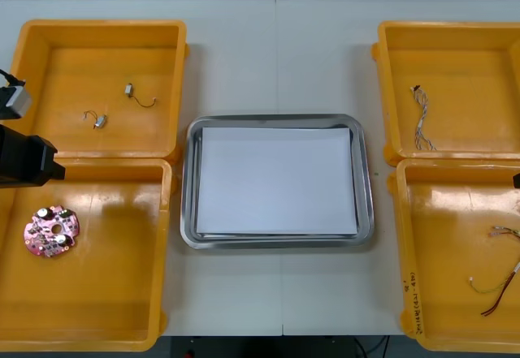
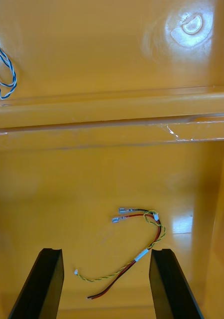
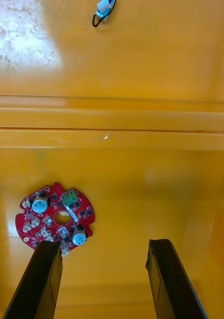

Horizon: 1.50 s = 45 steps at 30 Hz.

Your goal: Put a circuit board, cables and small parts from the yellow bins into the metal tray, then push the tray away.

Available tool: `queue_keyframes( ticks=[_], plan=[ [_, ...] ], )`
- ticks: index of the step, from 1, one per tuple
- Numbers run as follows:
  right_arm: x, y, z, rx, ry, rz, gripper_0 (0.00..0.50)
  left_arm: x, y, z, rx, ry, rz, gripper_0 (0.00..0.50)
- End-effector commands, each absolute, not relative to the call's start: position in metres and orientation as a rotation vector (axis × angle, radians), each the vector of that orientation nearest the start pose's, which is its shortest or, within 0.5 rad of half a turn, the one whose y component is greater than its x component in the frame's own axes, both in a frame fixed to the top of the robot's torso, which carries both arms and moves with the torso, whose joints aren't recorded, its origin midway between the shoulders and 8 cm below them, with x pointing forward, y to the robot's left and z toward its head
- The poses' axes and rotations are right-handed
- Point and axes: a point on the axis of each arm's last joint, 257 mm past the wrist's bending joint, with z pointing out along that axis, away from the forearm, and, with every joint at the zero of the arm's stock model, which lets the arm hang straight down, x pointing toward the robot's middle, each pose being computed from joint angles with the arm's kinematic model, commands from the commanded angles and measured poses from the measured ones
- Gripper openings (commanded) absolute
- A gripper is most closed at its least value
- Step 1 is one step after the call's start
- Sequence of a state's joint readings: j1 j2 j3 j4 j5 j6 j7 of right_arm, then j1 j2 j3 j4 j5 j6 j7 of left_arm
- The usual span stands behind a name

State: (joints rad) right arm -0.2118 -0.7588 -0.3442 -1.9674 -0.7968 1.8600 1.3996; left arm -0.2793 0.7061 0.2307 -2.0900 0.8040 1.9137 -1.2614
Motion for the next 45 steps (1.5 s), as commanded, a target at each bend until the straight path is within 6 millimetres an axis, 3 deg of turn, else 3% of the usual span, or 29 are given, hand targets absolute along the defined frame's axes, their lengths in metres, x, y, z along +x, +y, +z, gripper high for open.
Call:
queue_keyframes(
  ticks=[1, 45],
  plan=[
    [0.4008, -0.4253, -0.1606, 0.136, 2.667, -0.022, 0.5, 0.3998, 0.3502, -0.1613, 0.098, 2.667, -0.02, 0.5],
    [0.4008, -0.4253, -0.1606, 0.136, 2.667, -0.022, 0.5, 0.3998, 0.3502, -0.1613, 0.098, 2.667, -0.02, 0.5]
  ],
)
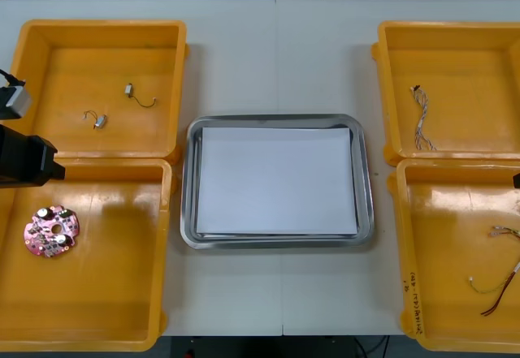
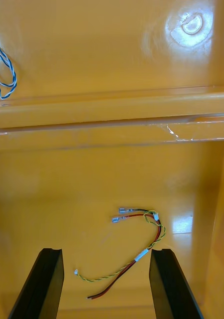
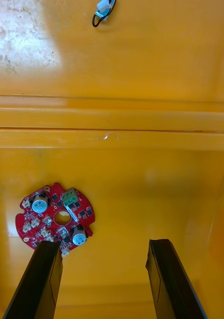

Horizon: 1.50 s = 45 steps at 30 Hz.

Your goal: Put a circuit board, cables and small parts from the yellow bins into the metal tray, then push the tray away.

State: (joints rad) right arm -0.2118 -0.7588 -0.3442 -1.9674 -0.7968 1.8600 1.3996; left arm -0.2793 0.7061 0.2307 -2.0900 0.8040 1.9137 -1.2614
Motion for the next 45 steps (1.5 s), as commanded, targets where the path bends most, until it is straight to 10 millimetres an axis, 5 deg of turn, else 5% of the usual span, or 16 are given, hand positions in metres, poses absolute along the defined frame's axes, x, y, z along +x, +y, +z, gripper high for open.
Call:
queue_keyframes(
  ticks=[1, 45],
  plan=[
    [0.4008, -0.4253, -0.1606, 0.136, 2.667, -0.022, 0.5, 0.3998, 0.3502, -0.1613, 0.098, 2.667, -0.02, 0.5],
    [0.4008, -0.4253, -0.1606, 0.136, 2.667, -0.022, 0.5, 0.3998, 0.3502, -0.1613, 0.098, 2.667, -0.02, 0.5]
  ],
)
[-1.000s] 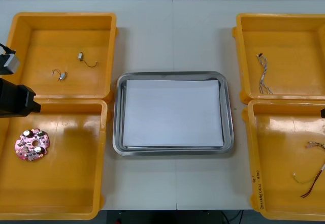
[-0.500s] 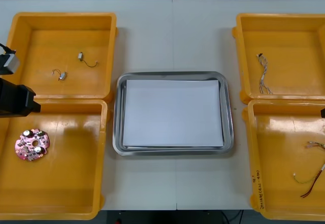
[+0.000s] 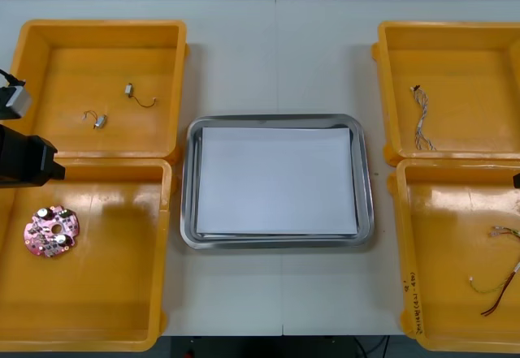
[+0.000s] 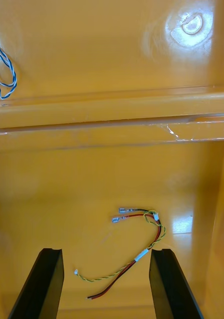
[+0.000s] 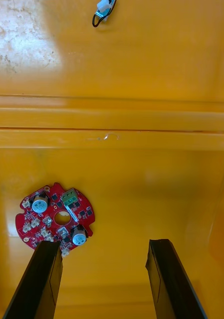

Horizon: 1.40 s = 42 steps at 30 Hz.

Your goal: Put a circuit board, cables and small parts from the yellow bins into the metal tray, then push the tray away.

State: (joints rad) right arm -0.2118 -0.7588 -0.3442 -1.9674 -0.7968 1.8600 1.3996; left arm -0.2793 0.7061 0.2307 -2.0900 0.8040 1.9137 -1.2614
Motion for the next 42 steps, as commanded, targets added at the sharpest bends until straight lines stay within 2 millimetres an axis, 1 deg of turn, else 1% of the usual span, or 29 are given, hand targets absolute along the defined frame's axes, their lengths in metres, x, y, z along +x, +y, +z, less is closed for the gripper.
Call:
queue_keyframes(
  ticks=[1, 38, 39, 40, 41, 42],
  plan=[
    [0.401, -0.425, -0.161, 0.136, 2.667, -0.022, 0.5, 0.4, 0.35, -0.161, 0.098, 2.667, -0.02, 0.5],
    [0.401, -0.425, -0.161, 0.136, 2.667, -0.022, 0.5, 0.4, 0.35, -0.161, 0.098, 2.667, -0.02, 0.5],
    [0.403, -0.427, -0.156, 0.133, 2.659, -0.033, 0.5, 0.4, 0.35, -0.161, 0.098, 2.667, -0.02, 0.5],
    [0.404, -0.427, -0.155, 0.133, 2.655, -0.034, 0.5, 0.38, 0.343, -0.202, 0.073, 2.766, -0.082, 0.5],
    [0.405, -0.428, -0.153, 0.13, 2.649, -0.038, 0.5, 0.38, 0.343, -0.202, 0.073, 2.764, -0.083, 0.5],
    [0.409, -0.429, -0.145, 0.115, 2.632, -0.061, 0.5, 0.377, 0.342, -0.208, 0.064, 2.776, -0.092, 0.5]
  ],
)
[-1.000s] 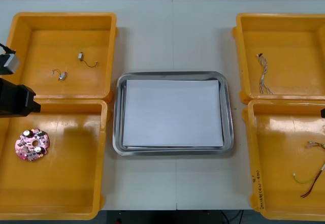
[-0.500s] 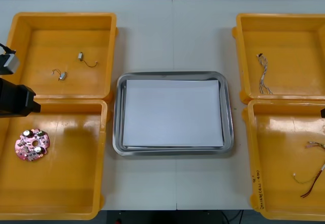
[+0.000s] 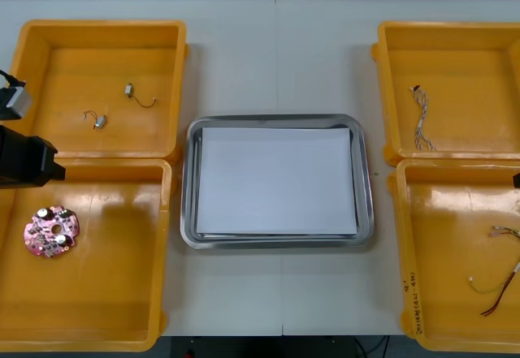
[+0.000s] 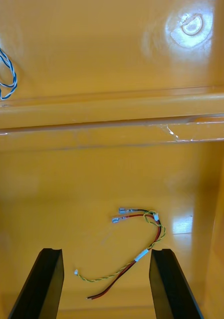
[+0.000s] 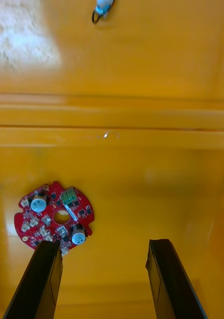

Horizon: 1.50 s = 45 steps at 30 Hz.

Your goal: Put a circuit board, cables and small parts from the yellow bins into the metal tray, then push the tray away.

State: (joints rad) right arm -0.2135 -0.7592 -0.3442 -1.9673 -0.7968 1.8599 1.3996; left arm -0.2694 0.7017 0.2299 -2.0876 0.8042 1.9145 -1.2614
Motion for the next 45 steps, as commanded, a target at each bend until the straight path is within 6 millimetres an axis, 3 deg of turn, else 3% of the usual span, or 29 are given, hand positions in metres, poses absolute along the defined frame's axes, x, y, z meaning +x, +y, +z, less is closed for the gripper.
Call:
queue_keyframes(
  ticks=[1, 12, 31, 40, 45],
  plan=[
    [0.409, -0.428, -0.147, 0.106, 2.637, -0.065, 0.5, 0.381, 0.342, -0.203, 0.063, 2.76, -0.086, 0.5],
    [0.408, -0.43, -0.155, 0.126, 2.633, -0.064, 0.5, 0.381, 0.346, -0.197, 0.112, 2.75, -0.075, 0.5],
    [0.391, -0.437, -0.183, 0.214, 2.665, -0.035, 0.5, 0.377, 0.374, -0.18, 0.547, 2.712, 0.109, 0.5],
    [0.377, -0.444, -0.2, 0.256, 2.652, -0.024, 0.5, 0.37, 0.379, -0.187, 0.707, 2.735, 0.199, 0.5],
    [0.369, -0.446, -0.21, 0.287, 2.644, -0.01, 0.5, 0.376, 0.378, -0.189, 0.778, 2.704, 0.234, 0.5]
  ],
)
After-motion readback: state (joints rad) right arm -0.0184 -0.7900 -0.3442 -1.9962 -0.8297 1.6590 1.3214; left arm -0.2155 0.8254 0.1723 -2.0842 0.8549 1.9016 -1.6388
